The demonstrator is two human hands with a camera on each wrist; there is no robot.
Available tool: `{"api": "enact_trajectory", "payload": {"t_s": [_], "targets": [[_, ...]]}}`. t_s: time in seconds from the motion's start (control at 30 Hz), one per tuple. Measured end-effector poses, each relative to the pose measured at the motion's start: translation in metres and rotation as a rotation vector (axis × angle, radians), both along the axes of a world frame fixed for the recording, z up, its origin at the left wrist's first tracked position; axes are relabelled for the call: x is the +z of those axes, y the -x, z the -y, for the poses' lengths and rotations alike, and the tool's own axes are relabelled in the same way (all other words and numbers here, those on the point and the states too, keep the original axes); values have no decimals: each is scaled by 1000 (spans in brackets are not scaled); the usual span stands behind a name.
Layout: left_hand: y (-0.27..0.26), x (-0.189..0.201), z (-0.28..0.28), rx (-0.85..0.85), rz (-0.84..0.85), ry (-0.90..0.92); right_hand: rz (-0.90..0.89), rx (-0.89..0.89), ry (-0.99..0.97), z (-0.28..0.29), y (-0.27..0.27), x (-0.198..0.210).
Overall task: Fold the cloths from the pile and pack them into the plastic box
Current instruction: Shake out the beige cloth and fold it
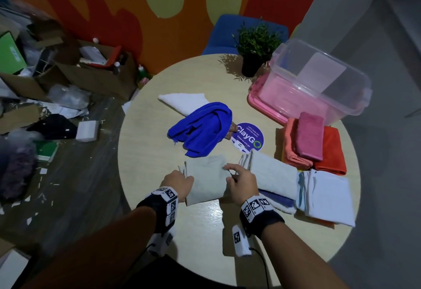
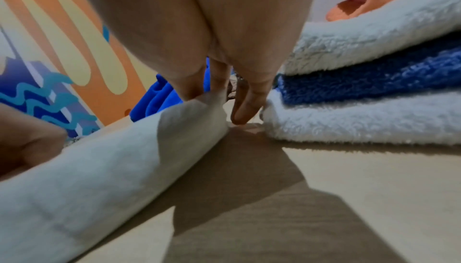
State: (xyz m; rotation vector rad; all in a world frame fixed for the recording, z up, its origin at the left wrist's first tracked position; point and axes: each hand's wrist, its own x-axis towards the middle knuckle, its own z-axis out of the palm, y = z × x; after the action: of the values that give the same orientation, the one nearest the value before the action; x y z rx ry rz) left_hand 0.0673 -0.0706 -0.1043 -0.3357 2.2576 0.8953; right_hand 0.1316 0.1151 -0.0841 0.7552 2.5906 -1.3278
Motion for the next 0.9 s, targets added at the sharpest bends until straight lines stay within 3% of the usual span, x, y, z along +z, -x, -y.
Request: {"api": "enact_trajectory", "payload": {"t_s": [0.13, 0.4, 0.5, 0.63, 0.73, 0.9], "targets": [[-1, 0, 7, 187, 115, -183, -63, 60, 3, 2, 11, 1], [4, -3, 14, 160, 131, -97, 106, 257, -245, 12, 29, -20], [4, -9, 16, -108, -5, 148, 209, 193, -299, 22, 35, -25], [-1, -20, 8, -348, -320, 381, 298, 169, -234, 25, 33, -24], [-4, -25, 0, -491, -304, 413, 347, 87, -126, 27, 27, -20], [-7, -26, 0, -531, -271, 324, 308, 60, 91, 17, 16, -6]]}}
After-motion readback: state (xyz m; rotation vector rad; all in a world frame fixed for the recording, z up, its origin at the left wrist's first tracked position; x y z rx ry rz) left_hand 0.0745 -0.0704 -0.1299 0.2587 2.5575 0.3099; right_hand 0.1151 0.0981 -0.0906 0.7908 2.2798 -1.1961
